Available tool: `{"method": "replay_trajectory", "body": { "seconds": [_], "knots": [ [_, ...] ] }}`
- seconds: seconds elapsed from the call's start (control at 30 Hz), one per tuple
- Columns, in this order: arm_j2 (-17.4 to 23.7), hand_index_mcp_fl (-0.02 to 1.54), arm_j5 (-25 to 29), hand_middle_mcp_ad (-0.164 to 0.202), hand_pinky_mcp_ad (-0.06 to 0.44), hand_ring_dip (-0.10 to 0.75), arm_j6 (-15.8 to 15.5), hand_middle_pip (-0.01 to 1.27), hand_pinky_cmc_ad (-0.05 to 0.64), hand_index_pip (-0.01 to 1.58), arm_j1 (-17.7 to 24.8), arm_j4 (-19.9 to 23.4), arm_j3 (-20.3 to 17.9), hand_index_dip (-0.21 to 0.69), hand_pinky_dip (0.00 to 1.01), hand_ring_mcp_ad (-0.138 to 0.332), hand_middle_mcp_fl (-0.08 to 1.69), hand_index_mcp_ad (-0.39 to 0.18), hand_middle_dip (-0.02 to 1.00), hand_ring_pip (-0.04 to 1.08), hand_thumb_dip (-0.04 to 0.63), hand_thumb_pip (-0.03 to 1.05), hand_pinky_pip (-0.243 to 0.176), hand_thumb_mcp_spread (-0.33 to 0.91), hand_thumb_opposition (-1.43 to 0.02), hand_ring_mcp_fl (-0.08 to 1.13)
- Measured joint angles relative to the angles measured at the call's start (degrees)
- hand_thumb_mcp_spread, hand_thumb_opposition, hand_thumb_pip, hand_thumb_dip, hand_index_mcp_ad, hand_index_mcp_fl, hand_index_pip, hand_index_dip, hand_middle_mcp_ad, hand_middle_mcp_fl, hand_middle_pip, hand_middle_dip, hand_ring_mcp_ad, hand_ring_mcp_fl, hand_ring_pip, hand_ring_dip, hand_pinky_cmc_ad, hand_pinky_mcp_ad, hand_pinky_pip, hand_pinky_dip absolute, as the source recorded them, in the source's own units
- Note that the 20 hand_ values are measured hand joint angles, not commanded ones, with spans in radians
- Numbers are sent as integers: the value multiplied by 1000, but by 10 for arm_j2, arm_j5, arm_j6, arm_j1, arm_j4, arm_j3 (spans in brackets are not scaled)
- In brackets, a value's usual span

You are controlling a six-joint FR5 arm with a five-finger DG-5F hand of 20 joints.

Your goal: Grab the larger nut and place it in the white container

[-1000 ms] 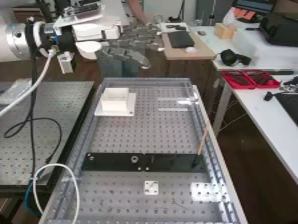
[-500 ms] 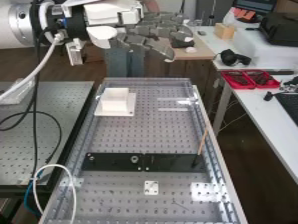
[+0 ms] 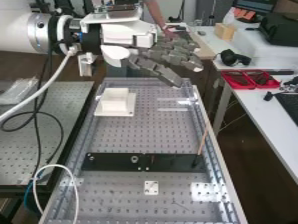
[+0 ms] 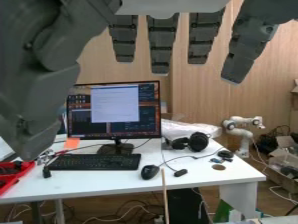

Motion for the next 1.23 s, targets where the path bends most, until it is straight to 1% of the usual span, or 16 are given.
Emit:
{"method": "replay_trajectory", "body": {
  "seconds": [0.4, 0.43, 0.5, 0.6, 0.77, 1.03, 1.23],
  "knots": [
    [3, 52, -4, 58, 340, 136, -10, 136, 414, 117, -1, 0, 5, 47, 405, 176, 89, -113, 265, 96, 110, 562, -93, 113, -803, 2],
    [3, 52, -4, 58, 340, 136, -10, 138, 414, 117, -1, -1, 6, 47, 405, 171, 89, -113, 265, 96, 110, 559, -89, 113, -803, 2],
    [3, 52, -5, 56, 340, 136, -7, 138, 414, 117, -1, -1, 6, 47, 403, 169, 89, -113, 265, 96, 110, 562, -89, 119, -817, 2],
    [1, 52, -6, 63, 340, 136, -1, 138, 414, 117, -1, -4, 8, 47, 403, 168, 89, -112, 265, 96, 110, 562, -89, 115, -817, 0],
    [-2, 52, -10, 63, 340, 136, -8, 138, 414, 117, 0, -6, 8, 47, 405, 168, 89, -113, 265, 96, 113, 562, -93, 115, -817, 2],
    [7, 52, -18, 63, 340, 136, -4, 138, 414, 117, -4, 9, -2, 47, 405, 168, 89, -110, 265, 98, 110, 562, -93, 115, -817, 0],
    [8, 52, -24, 63, 340, 136, -11, 138, 414, 117, -8, 11, -4, 47, 405, 168, 89, -106, 265, 96, 110, 562, -93, 115, -817, 2]
  ]
}}
